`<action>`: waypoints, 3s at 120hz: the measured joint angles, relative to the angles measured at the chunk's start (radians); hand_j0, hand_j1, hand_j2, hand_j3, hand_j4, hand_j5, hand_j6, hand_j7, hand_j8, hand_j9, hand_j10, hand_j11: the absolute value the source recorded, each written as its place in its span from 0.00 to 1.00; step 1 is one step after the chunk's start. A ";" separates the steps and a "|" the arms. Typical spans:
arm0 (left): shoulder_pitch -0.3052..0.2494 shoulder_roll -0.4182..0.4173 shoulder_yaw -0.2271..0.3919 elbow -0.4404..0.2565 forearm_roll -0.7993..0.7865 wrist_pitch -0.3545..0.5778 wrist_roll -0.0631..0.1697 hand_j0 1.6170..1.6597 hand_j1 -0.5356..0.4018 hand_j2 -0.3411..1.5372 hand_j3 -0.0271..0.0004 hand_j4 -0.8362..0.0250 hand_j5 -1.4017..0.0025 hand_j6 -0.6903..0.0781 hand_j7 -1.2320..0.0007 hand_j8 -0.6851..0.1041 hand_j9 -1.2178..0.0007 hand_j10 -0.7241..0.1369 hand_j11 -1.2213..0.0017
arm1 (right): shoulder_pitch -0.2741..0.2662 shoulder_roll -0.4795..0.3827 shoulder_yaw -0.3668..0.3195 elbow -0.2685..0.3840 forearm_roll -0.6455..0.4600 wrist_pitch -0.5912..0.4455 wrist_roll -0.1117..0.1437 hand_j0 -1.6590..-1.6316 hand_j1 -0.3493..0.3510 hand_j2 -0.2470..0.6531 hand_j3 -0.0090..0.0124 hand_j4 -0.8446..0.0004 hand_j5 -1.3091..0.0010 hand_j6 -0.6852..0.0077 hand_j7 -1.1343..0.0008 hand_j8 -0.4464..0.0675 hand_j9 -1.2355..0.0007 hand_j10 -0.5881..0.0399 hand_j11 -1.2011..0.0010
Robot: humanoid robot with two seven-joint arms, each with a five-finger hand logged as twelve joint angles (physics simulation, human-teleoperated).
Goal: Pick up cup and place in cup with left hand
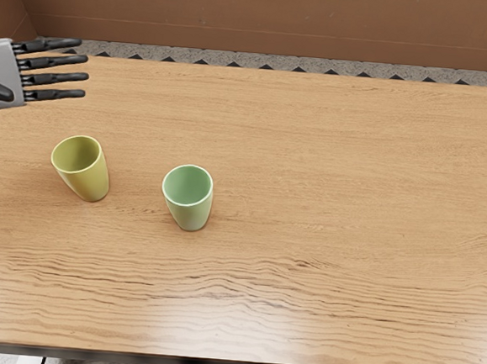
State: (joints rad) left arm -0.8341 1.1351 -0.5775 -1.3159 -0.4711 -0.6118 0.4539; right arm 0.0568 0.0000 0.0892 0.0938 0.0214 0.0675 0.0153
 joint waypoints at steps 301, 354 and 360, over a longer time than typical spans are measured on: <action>-0.139 -0.625 0.117 -0.348 1.836 0.144 0.157 0.83 0.56 0.17 0.99 0.43 0.57 0.39 0.50 0.49 0.48 0.39 0.47 | 0.000 0.000 -0.002 0.000 -0.001 0.000 0.000 0.04 0.00 0.27 0.42 1.00 1.00 0.99 1.00 0.87 1.00 0.94 1.00; -0.338 -0.495 0.116 -0.344 1.688 0.058 0.157 0.81 0.50 0.16 0.99 0.42 0.55 0.40 0.49 0.53 0.46 0.41 0.46 | 0.000 0.000 -0.002 0.000 -0.001 0.000 0.000 0.04 0.00 0.27 0.42 1.00 1.00 0.99 1.00 0.87 1.00 0.94 1.00; -0.356 -0.472 0.116 -0.343 1.664 0.049 0.157 0.81 0.49 0.16 0.99 0.43 0.54 0.42 0.48 0.52 0.46 0.38 0.46 | 0.000 0.000 -0.002 0.000 -0.001 0.000 0.000 0.04 0.00 0.27 0.42 1.00 1.00 0.99 1.00 0.87 1.00 0.94 1.00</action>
State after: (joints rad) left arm -1.1901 0.6634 -0.4611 -1.6592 1.1929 -0.5627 0.6109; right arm 0.0566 0.0000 0.0875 0.0936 0.0199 0.0675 0.0153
